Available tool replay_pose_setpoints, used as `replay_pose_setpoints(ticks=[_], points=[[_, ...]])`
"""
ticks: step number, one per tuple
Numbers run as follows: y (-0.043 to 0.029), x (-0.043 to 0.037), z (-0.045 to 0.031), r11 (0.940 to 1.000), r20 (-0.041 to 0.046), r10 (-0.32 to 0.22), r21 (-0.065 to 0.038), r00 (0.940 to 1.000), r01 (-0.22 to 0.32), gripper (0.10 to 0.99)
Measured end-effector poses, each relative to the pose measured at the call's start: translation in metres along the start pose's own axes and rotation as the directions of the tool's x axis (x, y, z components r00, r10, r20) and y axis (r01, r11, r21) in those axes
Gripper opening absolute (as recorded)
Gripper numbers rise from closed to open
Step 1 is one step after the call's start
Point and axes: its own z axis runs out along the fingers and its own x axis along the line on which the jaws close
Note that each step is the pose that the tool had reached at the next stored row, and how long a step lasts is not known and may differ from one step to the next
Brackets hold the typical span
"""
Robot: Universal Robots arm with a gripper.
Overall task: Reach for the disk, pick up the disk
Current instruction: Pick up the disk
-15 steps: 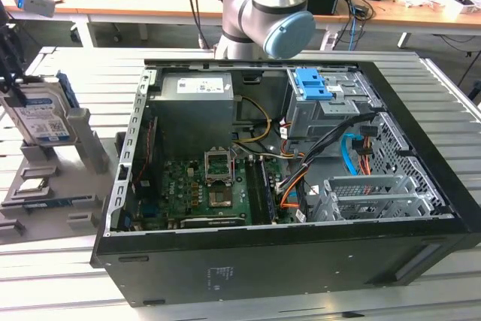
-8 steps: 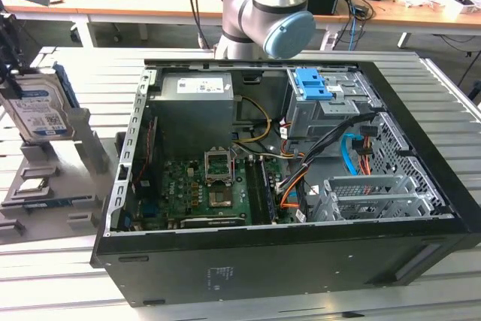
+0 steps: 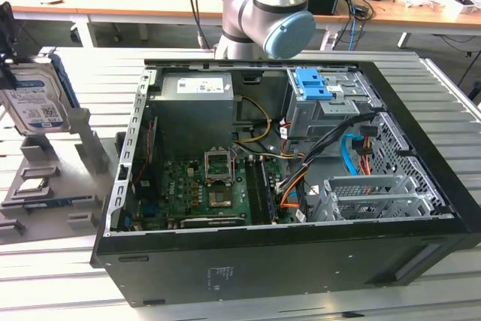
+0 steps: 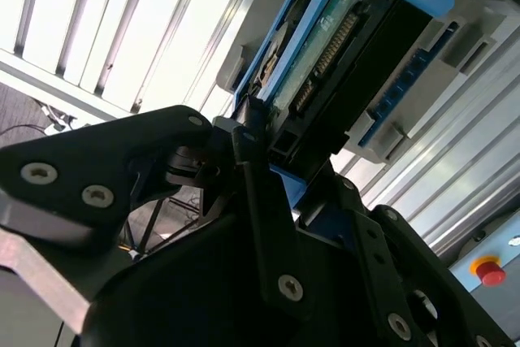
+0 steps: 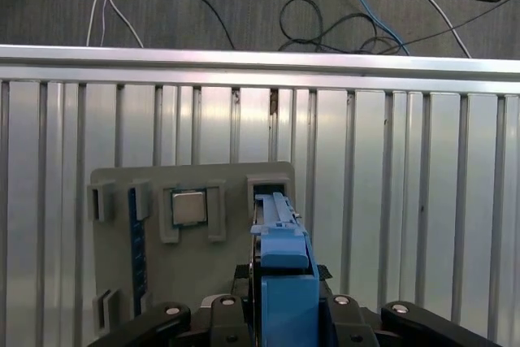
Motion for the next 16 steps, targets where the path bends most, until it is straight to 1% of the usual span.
replay_pose_setpoints(ticks=[8, 16], points=[[-0.0005, 0.0001, -0.0118, 1.0, 0.0, 0.0, -0.001, 1.0, 0.0, 0.365], [-0.0022, 0.0004, -0.0333, 1.0, 0.0001, 0.0, -0.003, 1.0, 0.0, 0.365]])
